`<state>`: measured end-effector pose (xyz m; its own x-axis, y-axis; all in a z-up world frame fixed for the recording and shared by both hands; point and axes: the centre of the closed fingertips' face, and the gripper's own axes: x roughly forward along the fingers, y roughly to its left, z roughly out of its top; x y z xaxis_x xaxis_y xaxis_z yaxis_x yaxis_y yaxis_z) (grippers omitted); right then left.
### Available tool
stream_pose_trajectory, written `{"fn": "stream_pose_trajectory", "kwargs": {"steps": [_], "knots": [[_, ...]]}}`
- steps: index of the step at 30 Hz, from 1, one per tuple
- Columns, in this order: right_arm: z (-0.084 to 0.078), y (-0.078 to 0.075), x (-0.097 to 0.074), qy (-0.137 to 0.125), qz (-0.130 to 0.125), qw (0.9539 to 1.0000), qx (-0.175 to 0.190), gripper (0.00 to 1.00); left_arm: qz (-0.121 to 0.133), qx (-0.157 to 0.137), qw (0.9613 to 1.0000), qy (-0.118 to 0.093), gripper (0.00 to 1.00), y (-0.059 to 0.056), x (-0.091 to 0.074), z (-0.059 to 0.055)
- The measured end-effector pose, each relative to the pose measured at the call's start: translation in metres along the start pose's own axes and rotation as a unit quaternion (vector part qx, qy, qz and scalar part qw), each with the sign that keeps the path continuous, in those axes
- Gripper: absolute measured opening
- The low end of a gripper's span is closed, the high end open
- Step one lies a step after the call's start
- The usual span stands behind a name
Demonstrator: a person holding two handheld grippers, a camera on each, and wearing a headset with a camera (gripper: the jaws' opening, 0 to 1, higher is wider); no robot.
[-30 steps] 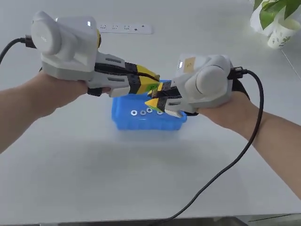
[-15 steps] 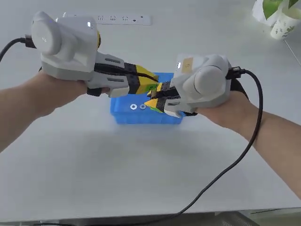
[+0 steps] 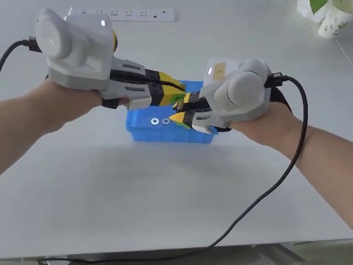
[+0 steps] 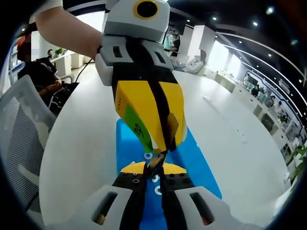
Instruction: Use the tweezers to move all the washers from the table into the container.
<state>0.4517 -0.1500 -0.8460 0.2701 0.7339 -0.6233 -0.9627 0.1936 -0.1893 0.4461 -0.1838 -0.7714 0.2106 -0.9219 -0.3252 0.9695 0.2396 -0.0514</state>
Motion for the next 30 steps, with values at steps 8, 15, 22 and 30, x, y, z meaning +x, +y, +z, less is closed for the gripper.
{"fn": "stream_pose_trajectory", "kwargs": {"steps": [8, 15, 22, 30], "knots": [[-0.0041, 0.0001, 0.0035, 0.001, 0.004, 1.0, -0.002, 0.12, 0.001, -0.004, 1.0, 0.006, 0.04, 0.0, 0.0021, -0.0035], [-0.0067, -0.0004, 0.0036, 0.001, 0.005, 1.0, -0.003, 0.12, 0.002, -0.007, 0.9999, 0.01, 0.04, -0.001, 0.0046, -0.0043], [-0.0081, -0.002, 0.0032, -0.001, 0.002, 0.9999, -0.012, 0.13, 0.002, -0.008, 0.9999, 0.013, 0.04, -0.003, 0.0065, -0.0031], [-0.0083, -0.0016, 0.0014, -0.006, -0.001, 0.9999, -0.013, 0.14, 0.001, -0.008, 0.9998, 0.016, 0.04, -0.0067, 0.0083, -0.0021]]}}
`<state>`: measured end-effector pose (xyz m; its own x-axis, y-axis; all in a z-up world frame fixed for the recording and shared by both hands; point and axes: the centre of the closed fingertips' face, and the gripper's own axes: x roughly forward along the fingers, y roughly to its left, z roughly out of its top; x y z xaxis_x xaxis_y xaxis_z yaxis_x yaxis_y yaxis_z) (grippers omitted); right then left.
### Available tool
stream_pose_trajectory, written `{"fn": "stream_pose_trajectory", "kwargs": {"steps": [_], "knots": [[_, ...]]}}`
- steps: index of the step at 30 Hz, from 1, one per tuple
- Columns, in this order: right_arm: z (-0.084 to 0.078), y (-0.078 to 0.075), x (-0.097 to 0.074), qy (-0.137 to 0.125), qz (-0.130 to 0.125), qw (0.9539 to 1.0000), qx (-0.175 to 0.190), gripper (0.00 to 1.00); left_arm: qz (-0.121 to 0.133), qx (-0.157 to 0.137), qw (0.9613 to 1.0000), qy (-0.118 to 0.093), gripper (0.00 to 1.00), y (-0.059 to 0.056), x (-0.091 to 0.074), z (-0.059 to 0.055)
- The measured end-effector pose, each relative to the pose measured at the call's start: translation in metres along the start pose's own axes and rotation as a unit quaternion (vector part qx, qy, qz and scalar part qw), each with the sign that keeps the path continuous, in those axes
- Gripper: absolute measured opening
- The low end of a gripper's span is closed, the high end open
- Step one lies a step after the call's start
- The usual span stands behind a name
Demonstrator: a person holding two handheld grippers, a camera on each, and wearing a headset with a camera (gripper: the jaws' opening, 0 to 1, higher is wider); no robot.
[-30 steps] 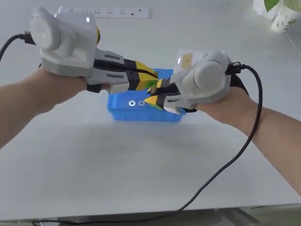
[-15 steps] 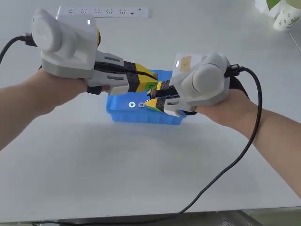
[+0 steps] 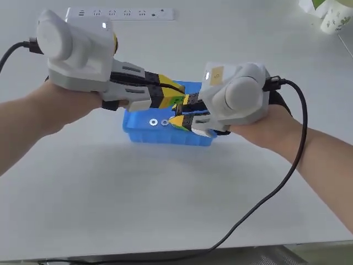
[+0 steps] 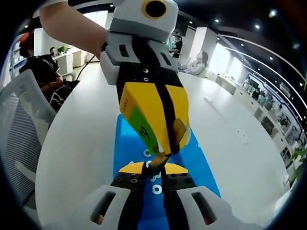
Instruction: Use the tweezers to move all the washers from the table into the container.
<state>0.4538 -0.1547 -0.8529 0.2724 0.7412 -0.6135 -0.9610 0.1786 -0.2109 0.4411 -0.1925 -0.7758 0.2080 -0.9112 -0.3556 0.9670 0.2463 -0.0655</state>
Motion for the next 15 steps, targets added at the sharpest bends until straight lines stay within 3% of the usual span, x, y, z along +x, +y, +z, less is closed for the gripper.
{"fn": "stream_pose_trajectory", "kwargs": {"steps": [15], "knots": [[0.0068, -0.0029, -0.0095, -0.012, -0.012, 0.9998, -0.005, 0.15, 0.003, 0.006, 1.0, 0.001, 0.04, -0.0026, 0.0037, 0.0084]]}}
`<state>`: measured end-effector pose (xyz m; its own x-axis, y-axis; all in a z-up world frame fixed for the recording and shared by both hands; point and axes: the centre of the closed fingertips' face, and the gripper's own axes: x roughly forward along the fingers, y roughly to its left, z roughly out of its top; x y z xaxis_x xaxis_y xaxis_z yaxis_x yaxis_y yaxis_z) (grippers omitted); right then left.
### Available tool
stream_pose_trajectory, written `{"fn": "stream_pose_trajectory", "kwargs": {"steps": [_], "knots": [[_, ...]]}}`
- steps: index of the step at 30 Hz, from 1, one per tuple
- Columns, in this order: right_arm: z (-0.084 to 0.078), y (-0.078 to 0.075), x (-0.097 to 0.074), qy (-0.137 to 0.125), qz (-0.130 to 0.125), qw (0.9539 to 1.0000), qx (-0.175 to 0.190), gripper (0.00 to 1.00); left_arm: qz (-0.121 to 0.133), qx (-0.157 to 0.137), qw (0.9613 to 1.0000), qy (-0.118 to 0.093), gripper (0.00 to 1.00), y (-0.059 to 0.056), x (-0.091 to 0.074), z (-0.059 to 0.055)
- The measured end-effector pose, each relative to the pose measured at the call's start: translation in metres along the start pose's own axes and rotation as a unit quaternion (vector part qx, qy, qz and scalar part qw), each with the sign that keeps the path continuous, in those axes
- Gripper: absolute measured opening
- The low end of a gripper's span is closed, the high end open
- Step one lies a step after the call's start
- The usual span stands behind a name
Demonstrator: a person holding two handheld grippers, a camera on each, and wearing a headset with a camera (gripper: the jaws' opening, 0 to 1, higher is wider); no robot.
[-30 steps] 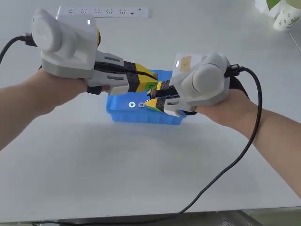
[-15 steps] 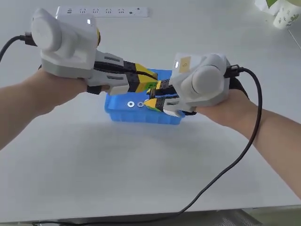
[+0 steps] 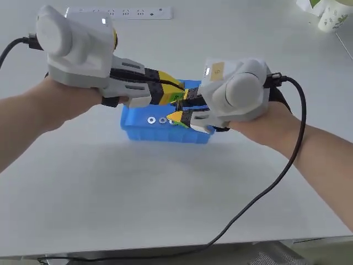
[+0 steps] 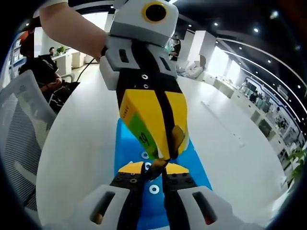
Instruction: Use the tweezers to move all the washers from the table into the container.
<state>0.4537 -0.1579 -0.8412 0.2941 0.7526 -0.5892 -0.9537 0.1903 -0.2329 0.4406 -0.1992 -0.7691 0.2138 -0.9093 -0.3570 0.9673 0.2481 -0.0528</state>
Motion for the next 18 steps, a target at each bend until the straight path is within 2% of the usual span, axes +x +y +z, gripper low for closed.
{"fn": "stream_pose_trajectory", "kwargs": {"steps": [11, 18], "knots": [[0.007, -0.002, -0.008, -0.006, -0.004, 0.9999, -0.009, 0.14, 0.008, 0.01, 0.9999, -0.003, 0.04, -0.005, -0.004, 0.01], [0.027, 0.0, -0.013, -0.012, -0.005, 0.9995, -0.028, 0.13, 0.022, 0.018, 0.9996, -0.009, 0.04, -0.006, -0.018, 0.02]]}}
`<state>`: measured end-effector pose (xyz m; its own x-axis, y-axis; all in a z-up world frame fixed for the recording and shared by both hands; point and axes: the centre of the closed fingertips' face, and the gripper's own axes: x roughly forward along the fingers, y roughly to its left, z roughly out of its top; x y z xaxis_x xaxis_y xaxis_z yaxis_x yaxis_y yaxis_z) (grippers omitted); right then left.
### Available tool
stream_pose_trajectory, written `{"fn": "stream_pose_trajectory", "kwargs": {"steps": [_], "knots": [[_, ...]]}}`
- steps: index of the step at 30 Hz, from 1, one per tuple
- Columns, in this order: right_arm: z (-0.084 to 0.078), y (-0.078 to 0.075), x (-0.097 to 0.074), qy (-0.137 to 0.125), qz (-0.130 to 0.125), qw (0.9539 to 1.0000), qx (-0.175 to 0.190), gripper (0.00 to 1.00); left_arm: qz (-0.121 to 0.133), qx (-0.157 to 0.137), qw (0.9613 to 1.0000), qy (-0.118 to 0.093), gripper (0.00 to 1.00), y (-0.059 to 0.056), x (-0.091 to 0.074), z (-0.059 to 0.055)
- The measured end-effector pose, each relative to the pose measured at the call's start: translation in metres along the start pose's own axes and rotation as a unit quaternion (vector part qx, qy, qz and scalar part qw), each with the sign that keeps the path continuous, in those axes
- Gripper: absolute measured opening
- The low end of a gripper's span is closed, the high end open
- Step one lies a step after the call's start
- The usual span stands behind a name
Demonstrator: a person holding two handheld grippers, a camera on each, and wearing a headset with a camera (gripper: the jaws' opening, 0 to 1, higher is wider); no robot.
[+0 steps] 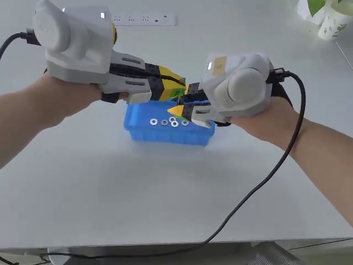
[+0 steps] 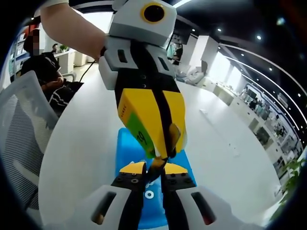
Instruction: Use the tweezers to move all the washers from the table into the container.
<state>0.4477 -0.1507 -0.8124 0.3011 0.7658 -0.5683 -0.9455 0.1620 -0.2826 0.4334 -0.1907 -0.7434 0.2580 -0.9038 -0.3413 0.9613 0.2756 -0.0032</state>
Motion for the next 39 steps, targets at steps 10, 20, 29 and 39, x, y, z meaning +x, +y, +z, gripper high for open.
{"fn": "stream_pose_trajectory", "kwargs": {"steps": [10, 20, 29, 39], "knots": [[0.035, 0.01, -0.013, -0.01, 0.009, 0.9999, -0.01, 0.11, 0.014, 0.016, 0.9998, 0.0, 0.04, -0.014, -0.028, 0.019], [0.061, 0.03, -0.022, -0.014, 0.022, 0.9994, -0.022, 0.09, 0.022, 0.034, 0.9992, -0.001, 0.04, -0.037, -0.058, 0.033], [0.071, 0.067, -0.031, 0.004, 0.054, 0.9977, -0.041, 0.09, 0.028, 0.022, 0.9993, -0.008, 0.04, -0.064, -0.076, 0.027], [0.073, 0.103, -0.042, 0.009, 0.072, 0.9962, -0.049, 0.11, 0.021, 0.018, 0.9996, -0.009, 0.03, -0.092, -0.085, 0.022]]}}
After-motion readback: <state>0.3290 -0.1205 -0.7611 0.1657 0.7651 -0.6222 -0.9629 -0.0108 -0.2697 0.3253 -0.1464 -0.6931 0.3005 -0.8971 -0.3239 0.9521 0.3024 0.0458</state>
